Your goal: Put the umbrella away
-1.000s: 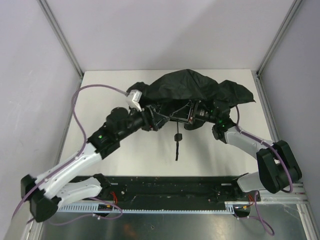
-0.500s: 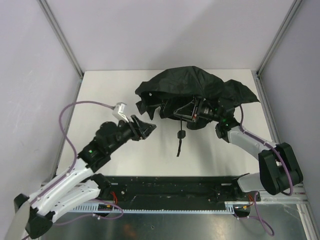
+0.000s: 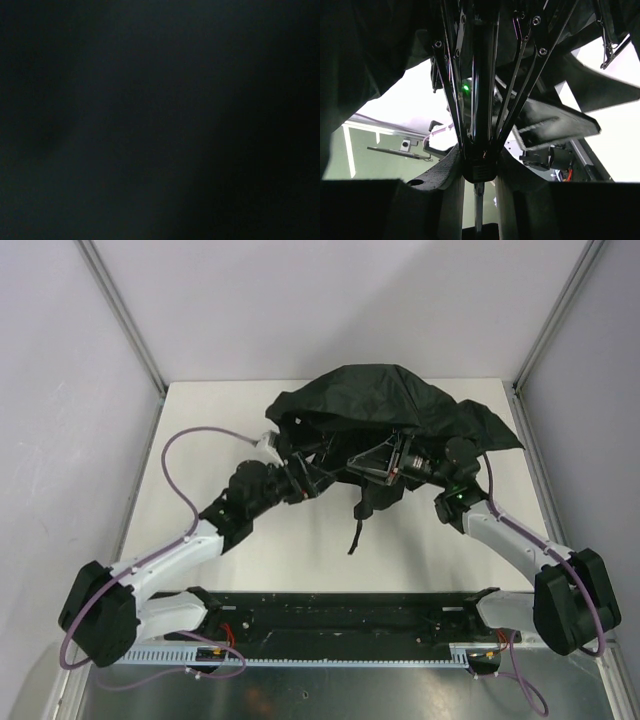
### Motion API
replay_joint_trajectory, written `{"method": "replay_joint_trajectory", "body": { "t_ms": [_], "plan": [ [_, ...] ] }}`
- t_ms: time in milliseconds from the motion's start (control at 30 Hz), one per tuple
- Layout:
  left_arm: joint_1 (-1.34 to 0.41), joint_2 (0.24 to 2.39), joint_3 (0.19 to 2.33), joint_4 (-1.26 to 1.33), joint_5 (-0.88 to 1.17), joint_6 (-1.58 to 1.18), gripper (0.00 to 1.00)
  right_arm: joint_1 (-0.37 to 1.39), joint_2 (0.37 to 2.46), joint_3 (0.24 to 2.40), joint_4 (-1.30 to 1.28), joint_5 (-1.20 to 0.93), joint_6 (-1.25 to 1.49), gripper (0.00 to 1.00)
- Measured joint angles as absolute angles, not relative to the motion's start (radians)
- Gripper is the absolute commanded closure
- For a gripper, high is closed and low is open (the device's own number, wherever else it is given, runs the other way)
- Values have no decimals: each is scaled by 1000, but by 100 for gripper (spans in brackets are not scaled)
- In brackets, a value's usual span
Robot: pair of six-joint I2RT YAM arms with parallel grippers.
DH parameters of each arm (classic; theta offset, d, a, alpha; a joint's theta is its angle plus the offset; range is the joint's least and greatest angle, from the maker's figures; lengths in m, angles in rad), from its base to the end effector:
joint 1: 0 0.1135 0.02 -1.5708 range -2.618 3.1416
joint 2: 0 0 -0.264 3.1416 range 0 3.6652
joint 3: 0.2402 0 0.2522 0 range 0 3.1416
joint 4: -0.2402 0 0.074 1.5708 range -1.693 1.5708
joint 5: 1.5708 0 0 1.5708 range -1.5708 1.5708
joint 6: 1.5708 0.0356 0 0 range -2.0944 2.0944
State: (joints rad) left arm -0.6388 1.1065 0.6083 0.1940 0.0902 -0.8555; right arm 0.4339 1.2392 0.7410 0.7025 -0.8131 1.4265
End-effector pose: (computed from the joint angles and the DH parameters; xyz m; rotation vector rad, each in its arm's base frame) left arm 0.1988 -0.1517 0.2524 -0.1525 2.0240 -1.0793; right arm 0.2380 0.1388 0.3187 0.0178 1.8088 1.9863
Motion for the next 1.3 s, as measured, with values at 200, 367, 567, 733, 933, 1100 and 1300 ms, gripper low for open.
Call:
{"method": "replay_joint_trajectory", "body": {
  "t_ms": [200,367,567,733,933,1100,1300],
  "plan": [
    [-618,1161,730,304,156,-808,7,462,1230,741,691,-807,1432,100],
    [-598,1294,828,341,233,-813,40,486,1219,741,720,-767,1441,100],
    [-645,1433,896,357,302,-818,60,515,1226,741,778,-755,1478,100],
    [-767,1417,922,387,328,-812,58,515,1264,741,860,-755,1513,100],
    [-765,1229,744,386,307,-813,14,488,1252,741,818,-794,1417,100],
    [-743,984,572,332,321,-809,21,432,1221,741,595,-764,1132,100],
    [-702,551,469,123,319,-746,18,329,1220,728,500,-759,796,100]
  ]
}}
